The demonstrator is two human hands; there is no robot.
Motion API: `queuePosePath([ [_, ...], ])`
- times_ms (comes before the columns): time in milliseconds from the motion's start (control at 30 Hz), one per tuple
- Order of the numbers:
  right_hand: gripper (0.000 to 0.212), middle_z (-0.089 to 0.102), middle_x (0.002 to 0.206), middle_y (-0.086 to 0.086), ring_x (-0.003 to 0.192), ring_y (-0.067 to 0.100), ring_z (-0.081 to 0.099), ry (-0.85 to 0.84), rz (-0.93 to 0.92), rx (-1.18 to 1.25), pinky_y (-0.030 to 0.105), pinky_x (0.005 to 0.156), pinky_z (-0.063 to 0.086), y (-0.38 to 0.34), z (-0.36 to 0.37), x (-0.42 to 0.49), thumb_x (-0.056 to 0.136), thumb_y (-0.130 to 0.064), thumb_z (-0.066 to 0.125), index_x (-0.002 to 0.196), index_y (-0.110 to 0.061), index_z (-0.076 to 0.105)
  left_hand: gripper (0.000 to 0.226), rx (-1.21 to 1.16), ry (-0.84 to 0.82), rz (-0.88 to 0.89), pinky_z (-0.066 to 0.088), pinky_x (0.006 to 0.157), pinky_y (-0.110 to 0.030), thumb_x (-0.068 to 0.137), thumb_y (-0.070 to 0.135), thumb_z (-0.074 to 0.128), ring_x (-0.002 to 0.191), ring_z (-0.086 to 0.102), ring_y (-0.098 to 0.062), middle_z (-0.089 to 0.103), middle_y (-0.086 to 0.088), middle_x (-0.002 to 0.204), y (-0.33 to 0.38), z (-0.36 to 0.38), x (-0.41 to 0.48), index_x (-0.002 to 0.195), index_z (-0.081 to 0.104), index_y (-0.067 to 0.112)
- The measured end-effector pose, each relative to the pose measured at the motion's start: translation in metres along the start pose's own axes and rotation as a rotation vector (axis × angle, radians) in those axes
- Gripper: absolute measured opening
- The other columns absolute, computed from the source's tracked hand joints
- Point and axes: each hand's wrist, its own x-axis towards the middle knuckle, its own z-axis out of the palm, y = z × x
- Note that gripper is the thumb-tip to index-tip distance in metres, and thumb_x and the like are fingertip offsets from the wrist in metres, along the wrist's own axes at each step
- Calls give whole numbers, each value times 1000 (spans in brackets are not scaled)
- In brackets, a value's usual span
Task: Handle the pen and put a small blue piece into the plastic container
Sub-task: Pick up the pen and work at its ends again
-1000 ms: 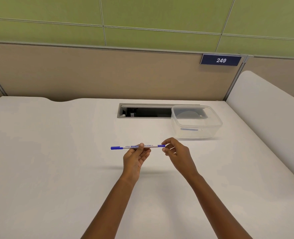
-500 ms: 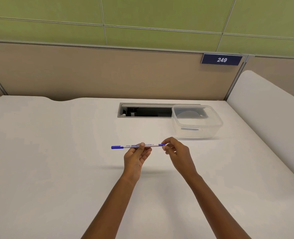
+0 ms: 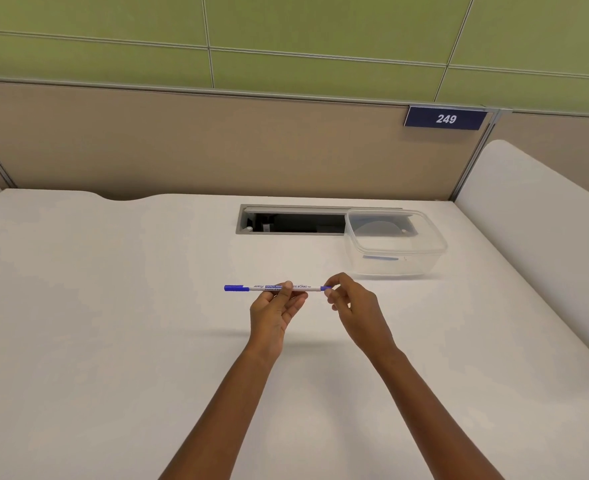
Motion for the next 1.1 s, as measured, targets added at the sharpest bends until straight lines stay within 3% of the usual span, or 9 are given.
queuePosePath([
  [200, 16, 55, 61, 2, 61, 19, 52, 65, -22, -14, 21, 56, 38, 3, 1, 3, 89, -12, 47, 78, -18, 55, 8, 2, -33, 13, 58, 63, -18, 89, 6, 52, 63, 72, -13, 65, -13, 84, 2, 5, 0, 85, 58, 3],
  [367, 36, 46, 51, 2, 49, 15, 39, -6, 167, 138, 24, 50, 34, -2, 3, 9, 94, -19, 38, 59, -22, 45, 7, 23, -35, 25, 58, 61, -18, 89, 6, 52, 64, 72, -14, 66, -12, 84, 4, 7, 1, 85, 58, 5],
  [467, 31, 50, 52, 1, 49, 13, 44, -34, 183, 150, 16, 48, 37, -4, 3, 10, 95, -23, 35, 68, -18, 49, 8, 16, -27, 27, 58, 61, -18, 89, 5, 52, 64, 72, -14, 67, -12, 83, 5, 6, 1, 85, 59, 5],
  [600, 12, 57, 60, 4, 56, 15, 51, 3, 2, -35, 24, 54, 38, -2, 3, 5, 93, -22, 44, 87, -15, 51, 8, 9, -29, 35, 58, 63, -18, 89, 5, 52, 65, 72, -14, 67, -13, 84, 6, 4, 1, 85, 59, 5],
  [733, 15, 49, 58, 0, 57, 20, 45, 60, -95, -103, 27, 53, 33, 0, 3, 2, 93, -18, 44, 83, -12, 54, 8, 20, -42, 28, 58, 61, -18, 89, 6, 52, 65, 72, -14, 67, -13, 85, 6, 4, 0, 86, 59, 5],
  [900, 29, 39, 53, -1, 51, 15, 34, 27, 69, 89, 27, 51, 29, -3, 5, 8, 94, -17, 40, 66, -13, 46, 8, 57, -60, 40, 58, 63, -18, 89, 7, 52, 67, 72, -14, 67, -11, 87, 6, 8, 1, 86, 59, 7],
  [1000, 36, 34, 50, -1, 45, 14, 29, -46, 216, 328, 17, 41, 30, -8, 4, 13, 96, -19, 37, 60, -14, 42, 8, 60, -57, 51, 58, 62, -18, 88, 6, 52, 67, 72, -14, 67, -11, 87, 7, 8, 1, 87, 59, 7],
  [1100, 33, 44, 51, 2, 46, 16, 41, -35, 144, 147, 20, 47, 37, -9, 5, 10, 96, -23, 35, 67, -14, 48, 8, 42, -42, 61, 59, 63, -19, 89, 6, 52, 66, 72, -15, 68, -12, 86, 7, 7, 0, 86, 60, 7],
])
